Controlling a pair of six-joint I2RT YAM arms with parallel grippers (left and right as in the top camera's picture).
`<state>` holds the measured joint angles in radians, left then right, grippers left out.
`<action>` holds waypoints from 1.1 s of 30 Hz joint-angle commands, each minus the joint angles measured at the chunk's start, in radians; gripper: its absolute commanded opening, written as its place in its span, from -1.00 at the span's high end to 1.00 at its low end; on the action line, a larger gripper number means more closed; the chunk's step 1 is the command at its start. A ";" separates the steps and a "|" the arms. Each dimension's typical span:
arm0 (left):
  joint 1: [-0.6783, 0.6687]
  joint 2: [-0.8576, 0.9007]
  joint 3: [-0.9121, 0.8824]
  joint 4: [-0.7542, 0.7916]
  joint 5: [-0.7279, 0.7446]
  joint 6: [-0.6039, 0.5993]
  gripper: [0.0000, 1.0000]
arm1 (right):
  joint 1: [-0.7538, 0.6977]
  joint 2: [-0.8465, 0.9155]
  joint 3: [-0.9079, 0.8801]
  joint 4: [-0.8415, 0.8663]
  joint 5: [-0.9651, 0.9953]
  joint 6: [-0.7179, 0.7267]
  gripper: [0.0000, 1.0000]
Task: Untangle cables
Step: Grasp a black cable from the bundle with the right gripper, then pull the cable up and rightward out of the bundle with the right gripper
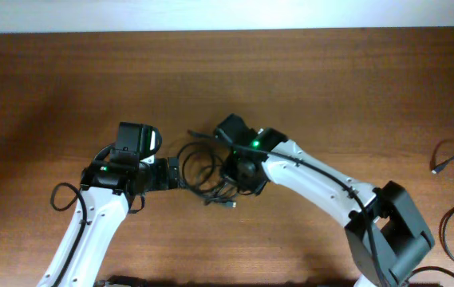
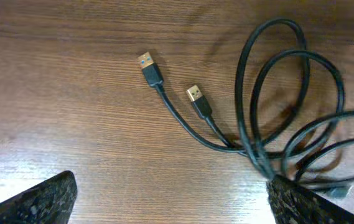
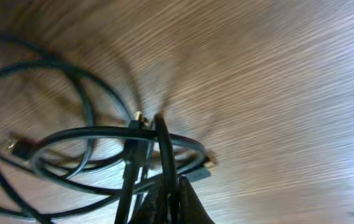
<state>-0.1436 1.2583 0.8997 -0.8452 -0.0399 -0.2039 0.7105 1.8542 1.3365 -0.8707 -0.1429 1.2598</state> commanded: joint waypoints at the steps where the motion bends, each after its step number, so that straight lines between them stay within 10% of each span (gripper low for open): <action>1: 0.001 -0.013 0.018 0.006 0.148 0.118 -0.98 | -0.076 -0.068 0.062 -0.042 0.021 -0.186 0.92; 12: -0.060 -0.013 0.018 0.006 0.498 0.333 -0.98 | -0.142 -0.259 0.251 -0.154 0.033 -0.613 0.92; 33: -0.119 -0.013 0.018 0.048 0.497 0.261 -0.98 | -0.145 -0.287 0.259 -0.224 0.076 -0.730 0.92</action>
<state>-0.2607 1.2583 0.8997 -0.7998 0.4385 0.0689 0.5701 1.5867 1.5810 -1.1122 -0.0418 0.5915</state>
